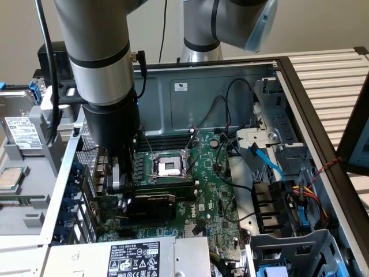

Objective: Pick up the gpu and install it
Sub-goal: 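Press down on the gpu until it lock into place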

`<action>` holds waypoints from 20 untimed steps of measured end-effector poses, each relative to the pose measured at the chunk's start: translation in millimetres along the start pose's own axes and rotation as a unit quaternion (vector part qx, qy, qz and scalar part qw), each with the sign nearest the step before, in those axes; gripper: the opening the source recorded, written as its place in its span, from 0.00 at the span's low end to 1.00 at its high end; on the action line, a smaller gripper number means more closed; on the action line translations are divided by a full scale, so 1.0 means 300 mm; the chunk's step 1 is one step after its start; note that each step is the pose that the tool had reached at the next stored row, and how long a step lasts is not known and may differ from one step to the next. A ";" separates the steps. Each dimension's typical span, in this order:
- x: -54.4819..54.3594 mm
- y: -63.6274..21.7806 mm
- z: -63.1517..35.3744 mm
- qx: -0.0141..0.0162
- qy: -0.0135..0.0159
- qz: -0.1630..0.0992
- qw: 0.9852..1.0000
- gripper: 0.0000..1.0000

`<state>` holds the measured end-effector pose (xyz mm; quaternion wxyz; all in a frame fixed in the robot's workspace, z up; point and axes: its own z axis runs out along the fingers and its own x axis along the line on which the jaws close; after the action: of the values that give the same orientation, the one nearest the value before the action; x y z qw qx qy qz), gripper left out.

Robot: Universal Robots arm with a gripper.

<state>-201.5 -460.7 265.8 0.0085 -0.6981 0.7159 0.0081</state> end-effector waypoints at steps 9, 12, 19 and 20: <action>0.000 0.000 0.001 0.000 0.000 0.000 1.000 0.11; 0.000 0.000 0.001 0.000 0.000 0.000 1.000 0.11; -0.001 0.000 -0.021 0.000 0.000 0.000 1.000 0.11; -0.001 0.000 -0.029 0.000 0.000 0.000 1.000 0.11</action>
<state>-201.5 -460.7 274.4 0.0086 -0.6981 0.7159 0.0081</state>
